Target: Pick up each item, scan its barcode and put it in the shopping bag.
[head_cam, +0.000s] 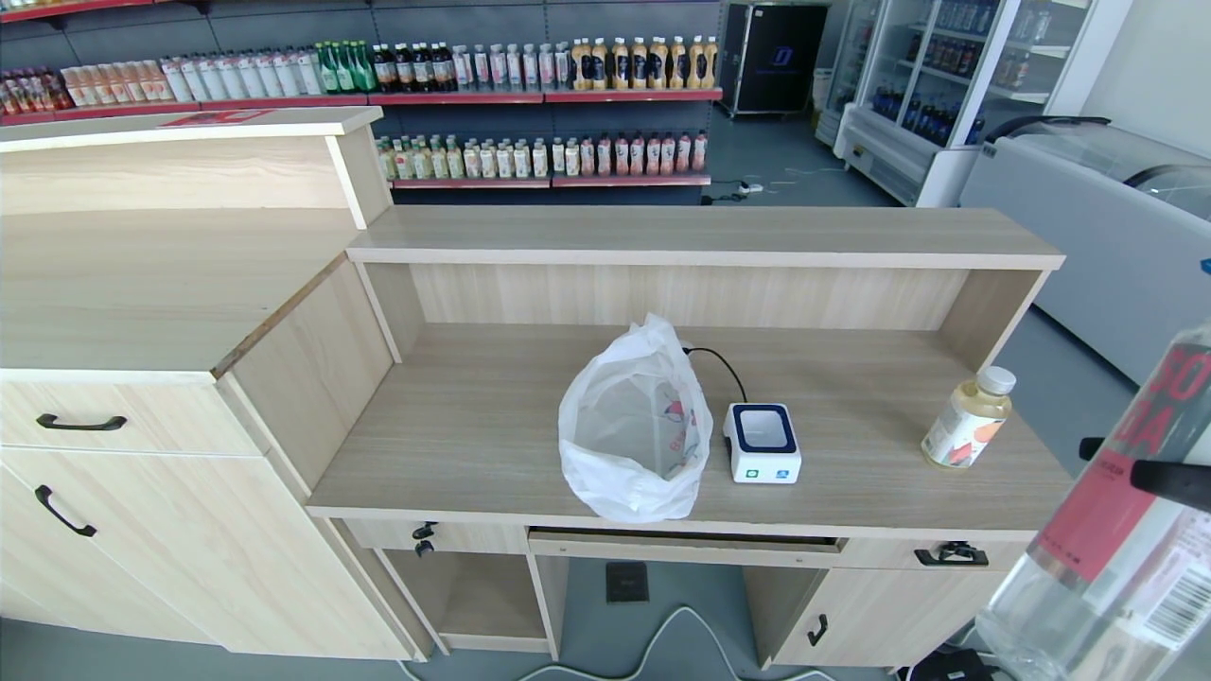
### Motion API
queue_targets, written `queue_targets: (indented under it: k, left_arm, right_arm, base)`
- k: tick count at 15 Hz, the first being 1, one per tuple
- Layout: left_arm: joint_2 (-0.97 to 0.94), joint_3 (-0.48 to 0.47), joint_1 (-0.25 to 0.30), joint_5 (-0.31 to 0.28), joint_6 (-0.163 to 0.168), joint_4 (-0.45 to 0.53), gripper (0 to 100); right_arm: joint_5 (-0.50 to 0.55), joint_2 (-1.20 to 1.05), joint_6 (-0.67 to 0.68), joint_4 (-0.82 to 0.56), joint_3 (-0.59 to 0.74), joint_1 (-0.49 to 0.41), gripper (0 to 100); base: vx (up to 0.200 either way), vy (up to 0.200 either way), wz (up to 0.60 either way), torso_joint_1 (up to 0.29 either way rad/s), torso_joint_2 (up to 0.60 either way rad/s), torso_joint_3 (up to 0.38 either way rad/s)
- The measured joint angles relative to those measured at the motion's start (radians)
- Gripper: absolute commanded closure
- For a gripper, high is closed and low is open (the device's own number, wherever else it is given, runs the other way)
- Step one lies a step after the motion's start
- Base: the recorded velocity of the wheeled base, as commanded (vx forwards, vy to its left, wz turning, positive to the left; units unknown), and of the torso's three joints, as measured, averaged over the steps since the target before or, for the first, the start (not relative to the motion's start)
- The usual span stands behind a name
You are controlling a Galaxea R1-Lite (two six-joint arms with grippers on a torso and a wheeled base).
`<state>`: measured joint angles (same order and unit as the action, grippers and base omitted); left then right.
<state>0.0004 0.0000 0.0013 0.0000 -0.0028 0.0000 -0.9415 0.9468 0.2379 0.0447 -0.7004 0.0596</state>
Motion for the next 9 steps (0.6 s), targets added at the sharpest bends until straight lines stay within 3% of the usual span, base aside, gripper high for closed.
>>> queue_targets:
  k: [5, 7, 9]
  left_arm:
    - [0.0, 0.0, 0.0, 0.0, 0.0, 0.0, 0]
    - [0.0, 0.0, 0.0, 0.0, 0.0, 0.0, 0]
    - [0.0, 0.0, 0.0, 0.0, 0.0, 0.0, 0]
  right_arm:
    - [0.007, 0.007, -0.014, 0.001, 0.0, -0.017, 100]
    - [0.108, 0.042, -0.154, 0.007, 0.0, -0.053, 100]
    - [0.216, 0.117, -0.393, 0.013, 0.001, -0.13, 100]
  base:
    - [0.0, 0.0, 0.0, 0.0, 0.0, 0.0]
    - [0.0, 0.0, 0.0, 0.0, 0.0, 0.0]
    - [0.0, 0.0, 0.0, 0.0, 0.0, 0.0]
